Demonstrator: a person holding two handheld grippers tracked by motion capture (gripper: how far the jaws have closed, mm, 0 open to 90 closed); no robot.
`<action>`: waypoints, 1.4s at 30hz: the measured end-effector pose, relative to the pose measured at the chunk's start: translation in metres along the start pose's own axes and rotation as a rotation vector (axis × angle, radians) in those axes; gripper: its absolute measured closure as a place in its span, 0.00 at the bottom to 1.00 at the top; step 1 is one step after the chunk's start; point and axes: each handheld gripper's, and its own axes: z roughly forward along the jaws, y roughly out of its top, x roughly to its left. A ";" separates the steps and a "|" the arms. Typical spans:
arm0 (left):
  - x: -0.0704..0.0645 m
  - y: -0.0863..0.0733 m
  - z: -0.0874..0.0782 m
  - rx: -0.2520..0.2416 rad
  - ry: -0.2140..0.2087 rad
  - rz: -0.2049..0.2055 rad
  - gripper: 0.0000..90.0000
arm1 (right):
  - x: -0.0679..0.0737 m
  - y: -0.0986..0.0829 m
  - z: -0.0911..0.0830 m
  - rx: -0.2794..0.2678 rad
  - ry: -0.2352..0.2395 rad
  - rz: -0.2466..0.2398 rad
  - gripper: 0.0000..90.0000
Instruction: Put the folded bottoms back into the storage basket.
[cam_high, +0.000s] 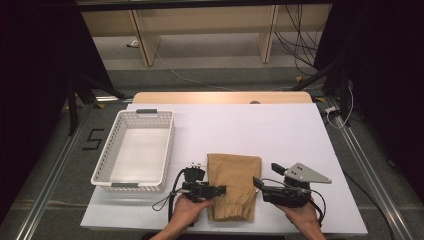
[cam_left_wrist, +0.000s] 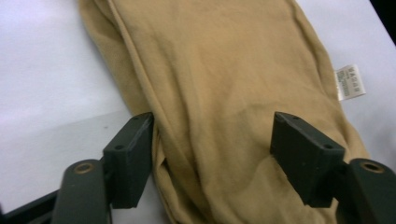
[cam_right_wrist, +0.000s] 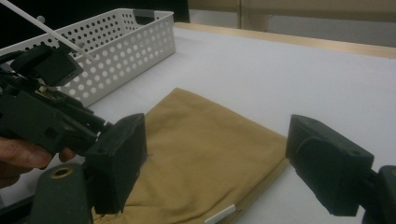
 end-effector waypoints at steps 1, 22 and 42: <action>-0.001 0.000 0.001 0.000 -0.004 0.001 0.36 | 0.000 0.000 0.000 -0.001 0.001 0.000 0.24; -0.001 0.004 0.013 -0.016 -0.036 0.032 0.76 | 0.000 0.001 0.001 0.000 0.003 -0.010 0.25; -0.007 0.011 -0.008 -0.082 -0.125 0.114 0.92 | -0.001 0.001 -0.002 -0.027 -0.005 -0.010 0.25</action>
